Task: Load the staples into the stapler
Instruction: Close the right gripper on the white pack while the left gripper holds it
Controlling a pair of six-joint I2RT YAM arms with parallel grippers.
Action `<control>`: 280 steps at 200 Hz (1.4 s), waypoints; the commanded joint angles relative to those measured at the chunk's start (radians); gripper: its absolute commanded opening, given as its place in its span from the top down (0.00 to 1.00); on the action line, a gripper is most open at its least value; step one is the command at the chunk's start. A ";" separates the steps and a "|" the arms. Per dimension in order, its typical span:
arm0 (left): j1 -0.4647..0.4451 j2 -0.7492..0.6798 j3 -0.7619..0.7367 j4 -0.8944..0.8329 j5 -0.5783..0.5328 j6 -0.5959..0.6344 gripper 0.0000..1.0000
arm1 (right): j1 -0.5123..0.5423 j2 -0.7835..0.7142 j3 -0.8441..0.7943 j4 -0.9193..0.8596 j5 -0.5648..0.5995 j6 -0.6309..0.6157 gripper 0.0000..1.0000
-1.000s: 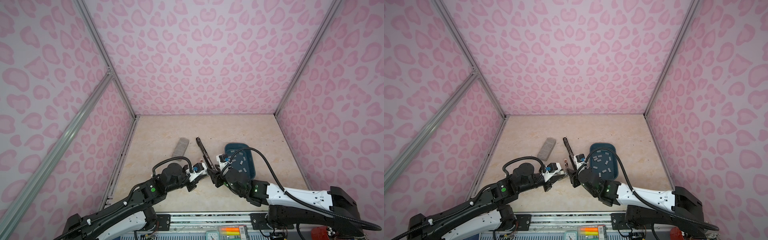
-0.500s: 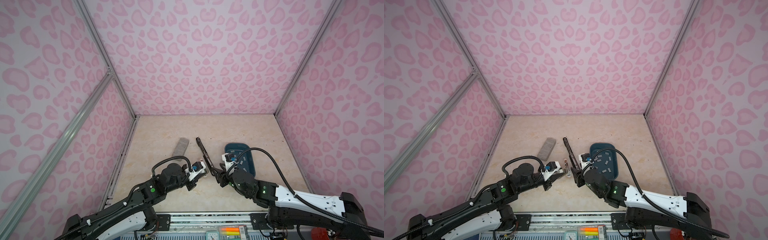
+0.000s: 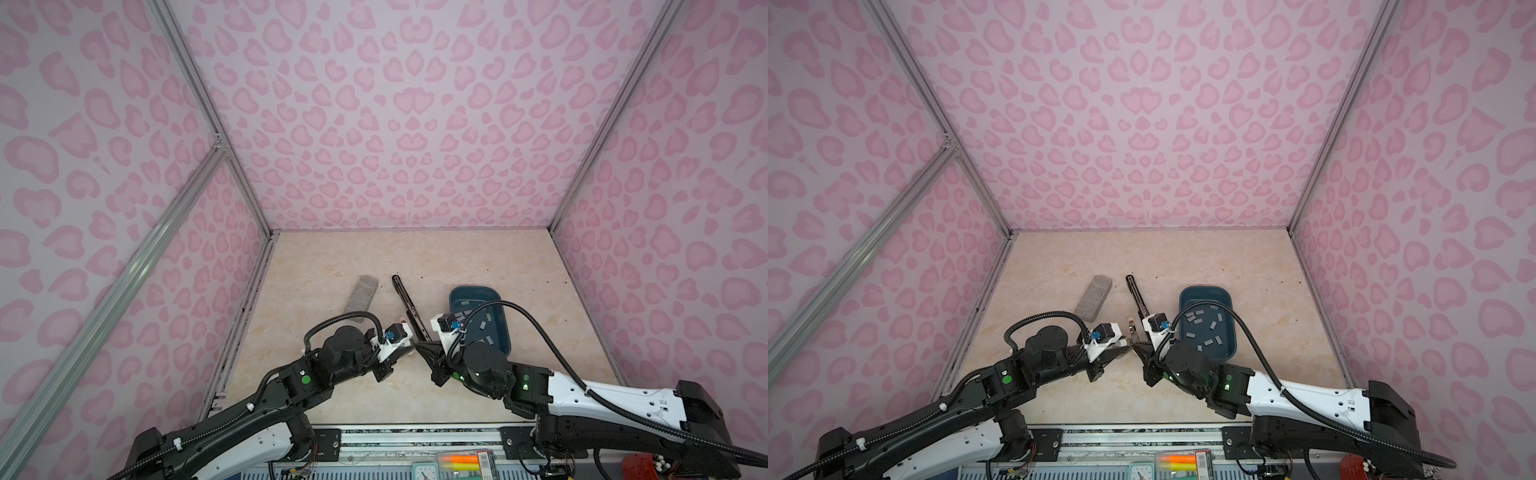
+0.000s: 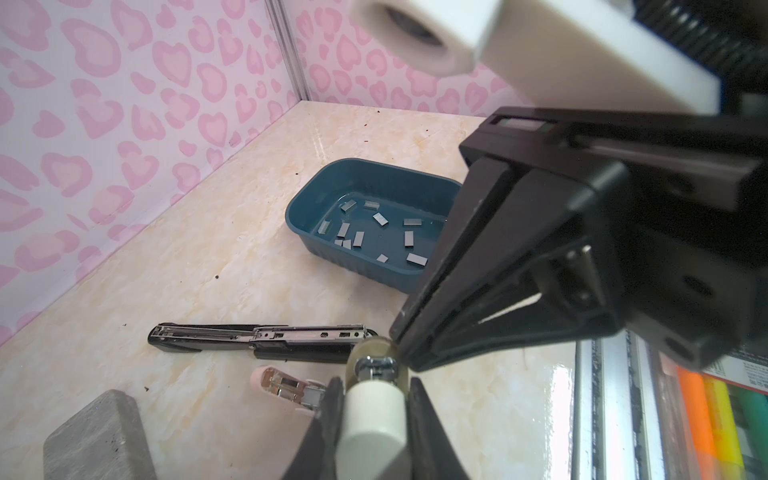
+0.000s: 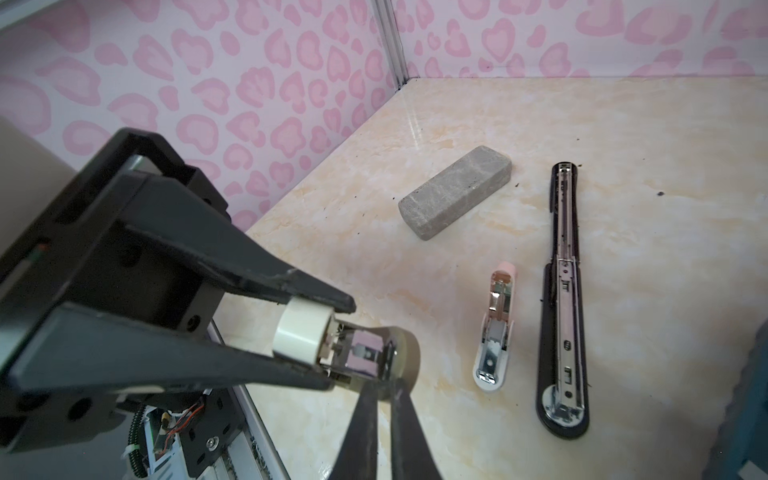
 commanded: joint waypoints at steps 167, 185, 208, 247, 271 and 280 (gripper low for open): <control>0.001 -0.045 -0.014 0.050 0.053 0.010 0.96 | -0.027 0.218 0.054 0.111 -0.049 0.002 0.91; 0.002 -0.051 -0.017 0.054 0.049 0.010 0.96 | -0.027 0.236 0.062 0.113 -0.052 0.001 0.91; 0.001 -0.072 -0.029 0.061 0.034 0.006 0.96 | -0.027 0.238 0.057 0.115 -0.044 -0.007 0.89; 0.001 -0.129 -0.057 0.081 0.002 -0.001 0.96 | -0.027 0.225 0.029 0.161 -0.062 -0.016 0.84; 0.001 -0.154 -0.068 0.085 -0.009 -0.003 0.96 | -0.026 0.253 0.038 0.186 -0.109 -0.024 0.83; 0.001 -0.159 -0.069 0.084 -0.012 -0.003 0.96 | -0.027 0.267 0.045 0.191 -0.125 -0.027 0.82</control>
